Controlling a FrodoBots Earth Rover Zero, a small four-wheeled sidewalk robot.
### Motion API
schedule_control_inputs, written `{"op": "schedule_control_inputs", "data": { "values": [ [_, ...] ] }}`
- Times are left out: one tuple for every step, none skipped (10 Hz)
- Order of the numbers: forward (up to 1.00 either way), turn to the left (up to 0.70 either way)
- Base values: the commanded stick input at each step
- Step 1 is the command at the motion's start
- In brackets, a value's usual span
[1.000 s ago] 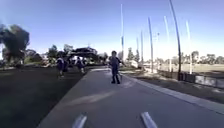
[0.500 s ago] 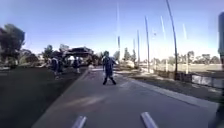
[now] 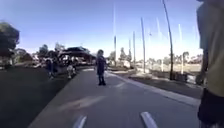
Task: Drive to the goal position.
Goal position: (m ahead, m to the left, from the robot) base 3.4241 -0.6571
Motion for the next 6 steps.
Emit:
{"op": "schedule_control_inputs", "data": {
  "values": [
    [0.0, -1.0],
    [0.0, -1.0],
    [0.0, -1.0],
    [0.0, -1.0],
    [0.0, -1.0],
    [0.0, -1.0]
  ]
}}
